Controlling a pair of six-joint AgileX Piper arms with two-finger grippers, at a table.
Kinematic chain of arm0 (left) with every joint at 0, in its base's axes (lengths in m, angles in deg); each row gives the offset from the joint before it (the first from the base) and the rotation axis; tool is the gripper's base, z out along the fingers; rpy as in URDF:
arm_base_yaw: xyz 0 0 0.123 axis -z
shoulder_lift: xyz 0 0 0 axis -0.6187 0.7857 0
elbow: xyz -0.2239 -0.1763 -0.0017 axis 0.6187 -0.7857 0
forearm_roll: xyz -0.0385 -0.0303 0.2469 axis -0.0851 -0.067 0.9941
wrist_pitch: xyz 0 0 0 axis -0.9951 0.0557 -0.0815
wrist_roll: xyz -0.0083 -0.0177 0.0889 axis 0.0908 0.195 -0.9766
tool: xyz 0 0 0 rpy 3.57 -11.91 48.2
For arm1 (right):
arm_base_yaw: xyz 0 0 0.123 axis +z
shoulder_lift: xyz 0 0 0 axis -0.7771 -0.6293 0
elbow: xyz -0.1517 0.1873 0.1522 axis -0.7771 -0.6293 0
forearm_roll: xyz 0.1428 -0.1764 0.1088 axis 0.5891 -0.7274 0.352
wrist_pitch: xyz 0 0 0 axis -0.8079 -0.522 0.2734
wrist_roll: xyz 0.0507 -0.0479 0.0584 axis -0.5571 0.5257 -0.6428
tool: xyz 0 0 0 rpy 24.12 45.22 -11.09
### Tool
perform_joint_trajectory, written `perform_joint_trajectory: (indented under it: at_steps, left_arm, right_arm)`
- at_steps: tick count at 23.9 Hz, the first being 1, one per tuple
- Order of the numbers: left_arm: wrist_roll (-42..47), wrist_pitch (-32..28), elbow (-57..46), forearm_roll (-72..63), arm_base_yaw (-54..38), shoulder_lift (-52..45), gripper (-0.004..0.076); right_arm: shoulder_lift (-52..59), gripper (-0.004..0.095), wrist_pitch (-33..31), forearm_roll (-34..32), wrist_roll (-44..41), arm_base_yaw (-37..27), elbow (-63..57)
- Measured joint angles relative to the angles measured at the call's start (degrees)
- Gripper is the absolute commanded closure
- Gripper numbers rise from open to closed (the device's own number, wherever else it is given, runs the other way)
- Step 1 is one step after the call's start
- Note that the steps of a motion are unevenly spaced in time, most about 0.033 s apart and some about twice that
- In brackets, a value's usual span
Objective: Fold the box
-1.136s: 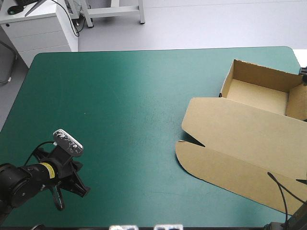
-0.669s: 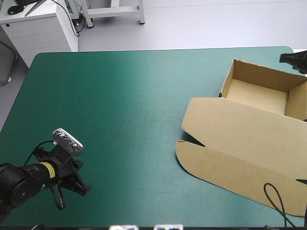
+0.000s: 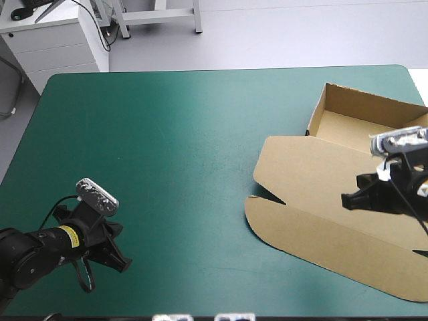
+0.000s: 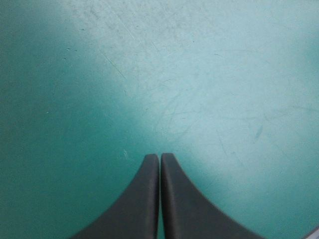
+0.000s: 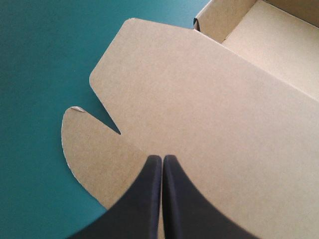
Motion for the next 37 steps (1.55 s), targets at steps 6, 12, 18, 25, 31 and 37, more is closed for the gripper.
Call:
perform_joint_trajectory:
  at_steps: [6, 12, 18, 25, 31, 37]
  left_arm:
    - [0.0, -2.5, -4.2, -2.3, 0.0, -1.2, 0.0731]
    - [0.0, -7.4, -12.1, -4.5, 0.0, -5.2, 0.0731]
    - [0.0, -10.0, -17.3, -4.5, 0.0, -7.7, 0.0731]
    - [0.0, -10.3, -18.2, -4.8, 0.0, -7.7, 0.0731]
    - [0.0, -9.7, -18.2, -5.0, 0.0, -7.7, 0.0731]
    - [0.0, -9.4, -18.2, -4.6, 0.0, -7.7, 0.0731]
  right_arm:
    - [11.9, 0.0912, 1.9, 0.0, 0.8, 0.0, -11.7]
    - [20.7, 0.0912, 5.0, 0.0, 2.5, 0.1, -21.9]
    - [28.3, 0.0912, 9.1, 0.0, 3.6, 0.3, -32.8]
    - [32.6, 0.0912, 11.7, -0.1, 4.9, 0.3, -40.0]
    - [32.7, 0.0912, 11.9, -0.1, 4.9, 0.3, -40.0]
    - [32.7, 0.0912, 11.9, -0.1, 4.9, 0.3, -40.0]
